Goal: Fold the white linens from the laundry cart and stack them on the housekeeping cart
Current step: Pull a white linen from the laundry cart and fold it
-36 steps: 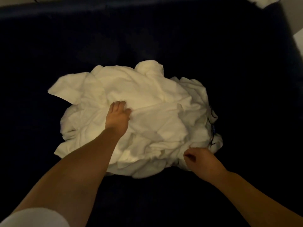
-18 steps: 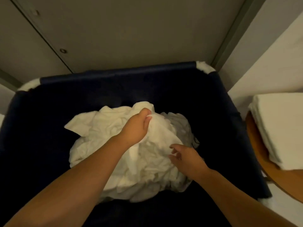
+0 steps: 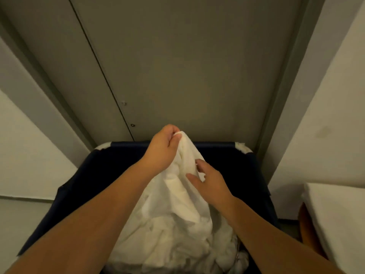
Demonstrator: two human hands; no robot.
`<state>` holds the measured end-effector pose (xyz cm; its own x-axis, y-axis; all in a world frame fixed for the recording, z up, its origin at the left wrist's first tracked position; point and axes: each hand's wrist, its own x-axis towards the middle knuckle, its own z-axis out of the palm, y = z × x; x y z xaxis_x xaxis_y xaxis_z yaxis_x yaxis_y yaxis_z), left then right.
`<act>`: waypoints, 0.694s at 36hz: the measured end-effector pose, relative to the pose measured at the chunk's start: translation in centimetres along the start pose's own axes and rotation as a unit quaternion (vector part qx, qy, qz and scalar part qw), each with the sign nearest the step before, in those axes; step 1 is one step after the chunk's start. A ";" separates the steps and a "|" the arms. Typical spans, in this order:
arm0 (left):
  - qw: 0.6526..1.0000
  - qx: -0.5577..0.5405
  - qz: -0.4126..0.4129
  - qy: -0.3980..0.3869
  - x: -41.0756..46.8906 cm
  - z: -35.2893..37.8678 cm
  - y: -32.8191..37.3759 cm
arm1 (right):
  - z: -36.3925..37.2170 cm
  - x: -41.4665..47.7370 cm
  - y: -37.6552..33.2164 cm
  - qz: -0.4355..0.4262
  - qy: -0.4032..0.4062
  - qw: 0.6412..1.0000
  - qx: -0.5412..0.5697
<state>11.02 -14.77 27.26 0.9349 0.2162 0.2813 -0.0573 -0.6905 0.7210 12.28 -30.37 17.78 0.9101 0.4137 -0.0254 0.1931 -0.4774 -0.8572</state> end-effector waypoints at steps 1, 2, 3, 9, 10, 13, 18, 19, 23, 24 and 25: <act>1.000 0.004 -0.001 0.012 -0.3 -0.4 1.0 | -0.5 0.1 -0.7 -0.012 0.005 1.000 0.016; 1.000 0.008 0.000 0.024 -0.5 -0.8 2.0 | -1.0 0.2 -1.4 -0.025 0.014 0.999 0.022; 0.999 0.014 0.002 0.039 -0.6 -1.3 2.9 | -1.6 0.2 -2.0 -0.037 0.026 0.999 0.025; 0.988 0.120 0.010 0.094 -0.9 -5.5 6.5 | -7.2 0.9 -6.0 -0.069 0.073 0.990 0.101; 0.986 0.141 0.005 0.092 -0.9 -6.1 6.7 | -8.4 1.1 -7.0 -0.072 0.076 0.990 0.098; 0.974 0.205 0.015 0.097 -1.4 -7.2 7.0 | -11.7 1.4 -10.7 -0.114 0.086 0.987 0.074; 0.945 0.310 0.042 0.091 -2.7 -8.6 7.6 | -14.7 1.5 -15.6 -0.154 0.082 0.985 0.015; 0.939 0.333 0.053 0.070 -2.9 -9.0 7.5 | -15.0 1.4 -16.4 -0.162 0.085 0.983 0.017; 0.927 0.372 0.054 0.020 -3.0 -9.9 6.2 | -15.2 1.3 -19.1 -0.196 0.110 0.974 0.021; 0.934 0.354 0.036 0.034 -2.9 -10.2 5.7 | -15.2 1.3 -19.8 -0.201 0.119 0.972 0.015; 0.942 0.331 0.018 0.055 -2.9 -10.5 5.2 | -15.4 1.2 -20.4 -0.205 0.129 0.970 0.015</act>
<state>4.35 -11.72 36.83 0.8929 0.2298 0.3872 0.1768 -0.9698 0.1679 15.12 -32.06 43.16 0.8215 0.3540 0.4469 0.5508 -0.2901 -0.7826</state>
